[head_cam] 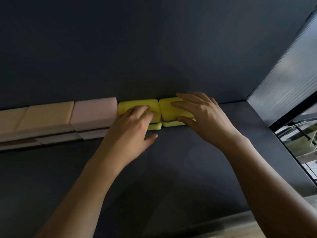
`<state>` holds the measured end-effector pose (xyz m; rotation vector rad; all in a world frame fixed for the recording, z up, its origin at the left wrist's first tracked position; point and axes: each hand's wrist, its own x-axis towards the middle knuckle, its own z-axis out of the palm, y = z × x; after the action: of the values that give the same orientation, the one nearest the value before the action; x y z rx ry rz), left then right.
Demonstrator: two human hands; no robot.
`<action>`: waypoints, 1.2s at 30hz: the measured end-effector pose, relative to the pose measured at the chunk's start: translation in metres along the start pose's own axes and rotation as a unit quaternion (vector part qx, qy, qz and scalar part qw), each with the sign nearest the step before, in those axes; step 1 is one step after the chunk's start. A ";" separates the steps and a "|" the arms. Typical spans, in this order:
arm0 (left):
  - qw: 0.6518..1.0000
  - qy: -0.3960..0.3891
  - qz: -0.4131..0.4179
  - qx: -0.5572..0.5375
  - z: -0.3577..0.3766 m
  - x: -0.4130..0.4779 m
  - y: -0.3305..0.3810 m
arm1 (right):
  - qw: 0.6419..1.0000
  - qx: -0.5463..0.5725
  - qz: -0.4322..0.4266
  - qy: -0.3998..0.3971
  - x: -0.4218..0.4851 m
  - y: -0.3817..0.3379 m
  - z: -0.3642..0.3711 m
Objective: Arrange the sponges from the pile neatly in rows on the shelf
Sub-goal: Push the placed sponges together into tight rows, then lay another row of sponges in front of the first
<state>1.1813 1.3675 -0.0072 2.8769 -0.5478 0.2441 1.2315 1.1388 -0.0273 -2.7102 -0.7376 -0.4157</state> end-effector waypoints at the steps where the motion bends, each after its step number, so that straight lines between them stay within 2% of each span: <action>1: 1.000 0.000 0.001 0.001 0.000 0.000 0.000 | 1.000 0.000 0.003 -0.011 0.000 -0.002 0.000; 11: 1.000 -0.001 0.001 -0.002 0.001 0.001 -0.001 | 0.999 -0.026 0.019 -0.023 0.009 -0.006 0.005; 27: 1.000 -0.015 0.003 0.006 -0.003 -0.005 -0.002 | 0.999 0.004 0.034 -0.030 0.007 -0.022 -0.005; 32: 0.998 0.059 -0.019 0.020 -0.025 -0.037 -0.008 | 0.995 0.069 0.015 0.075 -0.004 -0.064 -0.029; 36: 0.993 0.100 -0.046 0.029 -0.042 -0.082 -0.032 | 0.992 0.102 -0.033 0.067 -0.002 -0.127 -0.022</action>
<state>1.1132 1.4348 0.0121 2.8790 -0.3772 0.5351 1.1584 1.2346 0.0193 -2.4466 -0.7891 -0.5033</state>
